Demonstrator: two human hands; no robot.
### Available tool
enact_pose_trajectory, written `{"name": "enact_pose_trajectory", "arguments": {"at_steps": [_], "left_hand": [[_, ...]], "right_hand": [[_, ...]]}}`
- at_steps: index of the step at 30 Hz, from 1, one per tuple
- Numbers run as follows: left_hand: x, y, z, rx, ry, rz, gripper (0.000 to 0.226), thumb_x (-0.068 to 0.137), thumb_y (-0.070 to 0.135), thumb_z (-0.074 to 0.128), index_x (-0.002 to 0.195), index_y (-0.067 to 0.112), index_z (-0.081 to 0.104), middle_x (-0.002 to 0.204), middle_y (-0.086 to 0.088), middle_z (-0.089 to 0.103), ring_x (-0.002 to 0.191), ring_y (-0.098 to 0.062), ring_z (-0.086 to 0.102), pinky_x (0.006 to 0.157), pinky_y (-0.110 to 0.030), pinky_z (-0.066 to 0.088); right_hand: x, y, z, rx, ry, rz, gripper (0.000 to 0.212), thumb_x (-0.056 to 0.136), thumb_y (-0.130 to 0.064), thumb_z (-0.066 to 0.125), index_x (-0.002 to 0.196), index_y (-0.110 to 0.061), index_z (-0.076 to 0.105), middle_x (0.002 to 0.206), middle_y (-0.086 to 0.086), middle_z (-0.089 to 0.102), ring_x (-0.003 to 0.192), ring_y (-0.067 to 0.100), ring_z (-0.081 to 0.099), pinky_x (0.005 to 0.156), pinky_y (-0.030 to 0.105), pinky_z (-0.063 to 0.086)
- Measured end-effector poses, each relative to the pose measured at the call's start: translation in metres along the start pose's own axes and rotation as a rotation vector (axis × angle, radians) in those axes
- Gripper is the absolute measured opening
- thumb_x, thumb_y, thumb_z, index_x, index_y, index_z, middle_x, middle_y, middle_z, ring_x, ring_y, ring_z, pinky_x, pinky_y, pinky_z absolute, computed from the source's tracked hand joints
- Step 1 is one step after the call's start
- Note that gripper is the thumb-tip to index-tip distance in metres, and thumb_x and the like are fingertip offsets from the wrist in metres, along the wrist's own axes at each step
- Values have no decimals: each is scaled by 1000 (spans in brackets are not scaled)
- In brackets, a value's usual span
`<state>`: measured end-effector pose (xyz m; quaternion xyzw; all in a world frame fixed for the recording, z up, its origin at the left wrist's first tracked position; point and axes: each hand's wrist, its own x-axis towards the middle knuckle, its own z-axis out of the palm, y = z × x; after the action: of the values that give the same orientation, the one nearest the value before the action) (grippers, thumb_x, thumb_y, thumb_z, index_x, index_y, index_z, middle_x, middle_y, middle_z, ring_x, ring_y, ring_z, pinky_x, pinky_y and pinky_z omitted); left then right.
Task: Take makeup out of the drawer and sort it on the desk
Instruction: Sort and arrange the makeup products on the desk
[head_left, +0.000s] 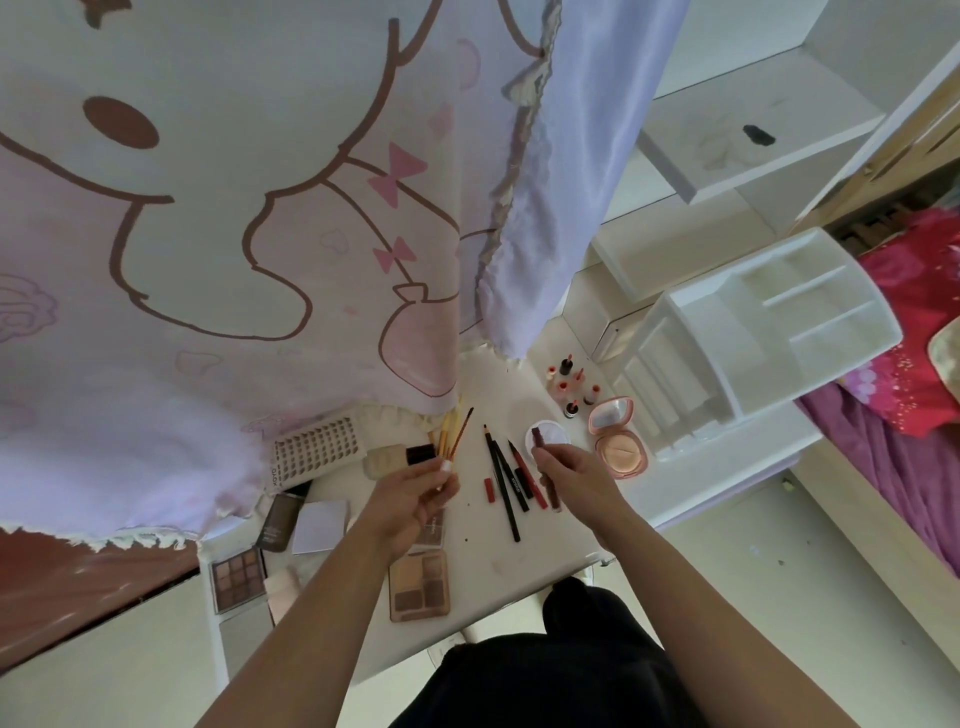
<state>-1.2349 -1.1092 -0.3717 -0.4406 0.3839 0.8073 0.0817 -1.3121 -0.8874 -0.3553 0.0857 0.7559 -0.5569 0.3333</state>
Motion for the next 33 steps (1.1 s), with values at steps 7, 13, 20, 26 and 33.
{"name": "enact_pose_trajectory", "arguments": {"at_steps": [7, 13, 20, 26, 33], "left_hand": [[10, -20, 25, 97, -64, -129, 16, 92, -14, 54, 106, -13, 61, 94, -22, 67, 88, -28, 66, 80, -33, 60], [34, -39, 34, 426, 120, -68, 30, 89, 2, 69, 118, -1, 64, 93, -11, 69, 79, -16, 68, 76, -31, 60], [44, -61, 36, 810, 315, 44, 34, 81, 19, 80, 111, 6, 70, 107, -9, 69, 88, -22, 62, 76, -32, 52], [47, -68, 44, 908, 355, 52, 30, 87, 24, 73, 113, 9, 72, 104, -5, 70, 88, -15, 58, 75, -24, 44], [46, -74, 42, 974, 401, 49, 31, 86, 27, 73, 112, 11, 73, 111, -7, 72, 104, -24, 65, 86, -32, 52]], "right_hand": [[26, -2, -18, -132, 94, 12, 36, 95, -16, 59, 131, -17, 62, 116, -4, 67, 104, 16, 63, 88, 30, 51], [49, -3, -23, -395, 92, -8, 37, 93, -19, 60, 129, -18, 62, 98, -6, 67, 90, 13, 60, 63, 16, 38], [59, 8, 6, -653, -46, -16, 31, 95, -25, 61, 125, -19, 63, 107, 1, 74, 85, 14, 63, 62, 12, 44], [58, 36, 28, -862, -65, -90, 26, 94, -23, 59, 118, -12, 59, 108, 9, 69, 102, 30, 64, 84, 36, 51], [52, 53, 35, -916, 5, -127, 30, 97, -32, 59, 121, -15, 52, 113, 7, 63, 104, 29, 64, 83, 39, 51]]}}
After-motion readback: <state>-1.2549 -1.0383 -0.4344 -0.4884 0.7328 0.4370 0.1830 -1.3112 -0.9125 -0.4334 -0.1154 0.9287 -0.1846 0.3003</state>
